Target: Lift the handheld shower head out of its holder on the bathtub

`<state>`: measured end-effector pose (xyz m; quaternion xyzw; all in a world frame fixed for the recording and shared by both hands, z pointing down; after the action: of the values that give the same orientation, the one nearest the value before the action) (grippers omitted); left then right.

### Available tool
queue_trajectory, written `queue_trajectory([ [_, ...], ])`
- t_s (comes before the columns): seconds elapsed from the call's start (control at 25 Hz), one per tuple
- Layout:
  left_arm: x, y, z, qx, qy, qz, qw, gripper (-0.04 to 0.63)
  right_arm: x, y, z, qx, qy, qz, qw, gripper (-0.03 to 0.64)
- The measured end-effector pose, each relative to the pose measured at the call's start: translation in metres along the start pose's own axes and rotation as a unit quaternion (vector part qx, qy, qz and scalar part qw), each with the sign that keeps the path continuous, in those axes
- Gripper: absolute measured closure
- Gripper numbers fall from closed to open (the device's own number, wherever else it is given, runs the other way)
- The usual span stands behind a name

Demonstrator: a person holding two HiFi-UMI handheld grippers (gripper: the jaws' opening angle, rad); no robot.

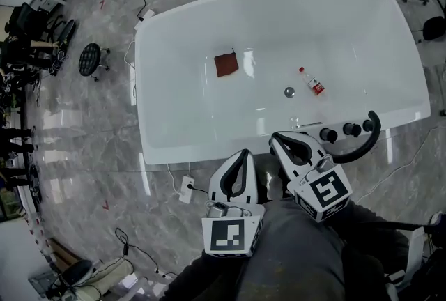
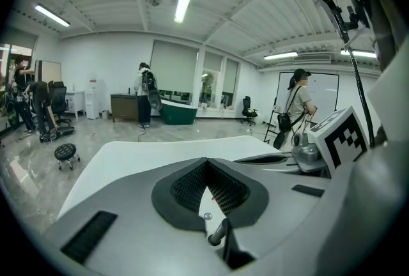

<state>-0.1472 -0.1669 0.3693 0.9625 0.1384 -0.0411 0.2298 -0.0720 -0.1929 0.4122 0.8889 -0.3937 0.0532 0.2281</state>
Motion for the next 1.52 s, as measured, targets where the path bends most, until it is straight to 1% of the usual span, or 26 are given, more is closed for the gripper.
queue_trajectory([
  [0.12,-0.007,0.003,-0.017,-0.009,-0.007,-0.011,0.9999,0.592,-0.001,0.006,-0.015,-0.003,-0.001,-0.011,1.000,0.612],
  [0.32,-0.028,0.027,-0.068,-0.020,-0.006,-0.022,0.9995,0.592,0.007,0.029,-0.048,0.033,-0.058,-0.043,0.997,0.612],
  [0.44,-0.044,0.036,-0.099,-0.031,-0.012,-0.021,0.9992,0.592,0.008,0.045,-0.078,0.028,-0.071,-0.053,0.996,0.612],
  [0.52,-0.053,0.039,-0.111,-0.034,-0.014,-0.018,0.9992,0.592,0.008,0.054,-0.095,0.014,-0.084,-0.055,0.995,0.612],
  [0.56,-0.057,0.041,-0.114,-0.033,-0.014,-0.016,0.9992,0.592,0.007,0.058,-0.102,0.007,-0.090,-0.055,0.994,0.597],
  [0.6,-0.060,0.042,-0.116,-0.031,-0.014,-0.015,0.9993,0.592,0.006,0.060,-0.107,0.002,-0.096,-0.055,0.994,0.556],
  [0.64,-0.062,0.042,-0.117,-0.031,-0.014,-0.015,0.9993,0.592,0.005,0.062,-0.110,0.001,-0.102,-0.056,0.993,0.533],
  [0.88,-0.067,0.042,-0.117,-0.034,-0.012,-0.022,0.9991,0.592,0.004,0.061,-0.110,0.007,-0.122,-0.076,0.990,0.509],
  [1.0,-0.067,0.041,-0.116,-0.029,-0.009,-0.022,0.9993,0.592,0.002,0.058,-0.112,0.007,-0.127,-0.076,0.989,0.490],
  [1.2,-0.061,0.040,-0.119,-0.032,-0.007,-0.028,0.9991,0.591,-0.004,0.051,-0.112,0.014,-0.150,-0.078,0.985,0.485],
  [1.28,-0.059,0.039,-0.120,-0.032,-0.008,-0.026,0.9991,0.592,-0.006,0.049,-0.112,0.014,-0.152,-0.077,0.985,0.479],
  [1.52,-0.053,0.037,-0.118,-0.033,-0.003,-0.026,0.9991,0.592,0.001,0.050,-0.134,-0.011,-0.151,-0.079,0.985,0.460],
])
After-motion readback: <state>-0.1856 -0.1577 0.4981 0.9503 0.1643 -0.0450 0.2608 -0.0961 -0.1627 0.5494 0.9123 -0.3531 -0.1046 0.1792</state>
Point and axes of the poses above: the fingertips, and each gripper's own axes: y forward along the fingers, x to its right, z out of its top, the point moved 2 cm from there along -y, backward along the fingers, and after that the axes turned 1 degree about -y, right-handed, at the moved point
